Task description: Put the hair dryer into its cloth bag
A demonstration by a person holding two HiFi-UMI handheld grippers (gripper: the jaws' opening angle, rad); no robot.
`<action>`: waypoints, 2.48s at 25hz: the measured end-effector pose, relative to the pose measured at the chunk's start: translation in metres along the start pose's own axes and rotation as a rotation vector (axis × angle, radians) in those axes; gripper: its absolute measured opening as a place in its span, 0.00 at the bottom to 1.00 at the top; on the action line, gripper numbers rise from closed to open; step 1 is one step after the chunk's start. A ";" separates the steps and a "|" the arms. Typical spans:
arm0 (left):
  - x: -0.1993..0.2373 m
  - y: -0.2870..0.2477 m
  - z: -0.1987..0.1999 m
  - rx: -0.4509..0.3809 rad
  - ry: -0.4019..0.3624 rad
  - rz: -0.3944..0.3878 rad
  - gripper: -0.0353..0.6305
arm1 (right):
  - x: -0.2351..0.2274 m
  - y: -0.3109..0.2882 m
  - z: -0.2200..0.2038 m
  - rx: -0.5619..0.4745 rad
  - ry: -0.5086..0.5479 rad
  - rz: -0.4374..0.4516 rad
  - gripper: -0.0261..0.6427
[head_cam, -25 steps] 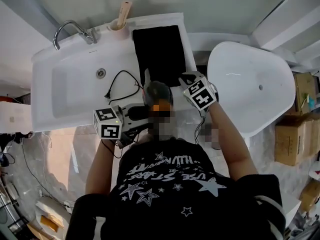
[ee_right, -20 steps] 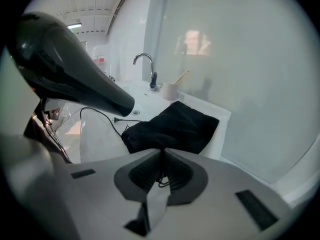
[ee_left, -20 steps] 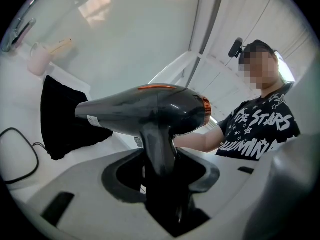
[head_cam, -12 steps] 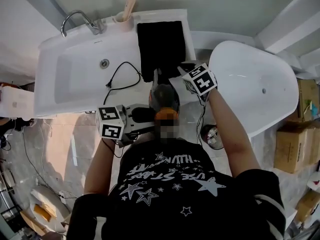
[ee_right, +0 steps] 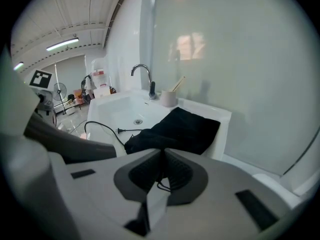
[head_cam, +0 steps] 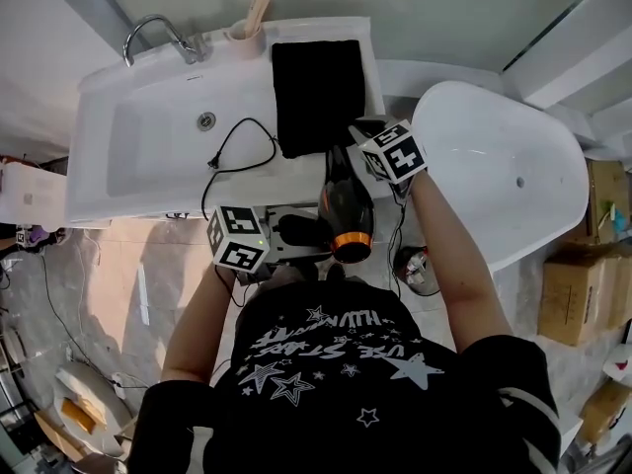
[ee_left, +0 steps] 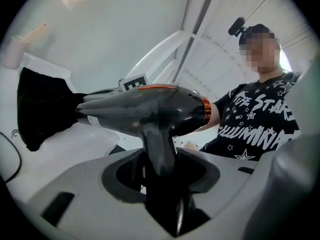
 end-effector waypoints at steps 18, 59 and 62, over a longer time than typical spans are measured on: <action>0.058 0.007 0.018 0.150 -0.038 0.006 0.35 | -0.009 0.003 0.003 0.031 -0.013 0.103 0.07; 0.183 0.043 0.065 0.290 0.061 0.373 0.35 | -0.018 0.029 0.026 -0.095 -0.063 0.026 0.07; 0.188 0.042 0.069 0.282 0.062 0.415 0.35 | -0.020 0.032 0.026 -0.100 -0.053 0.010 0.07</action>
Point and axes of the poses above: the fingertips, and each gripper's own axes: y backward along the fingers, x to its left, z out of its top, the point moved 6 cm from there along y, backward along the fingers, and after that the axes turned 5 degrees about -z, right-handed, at the moved point
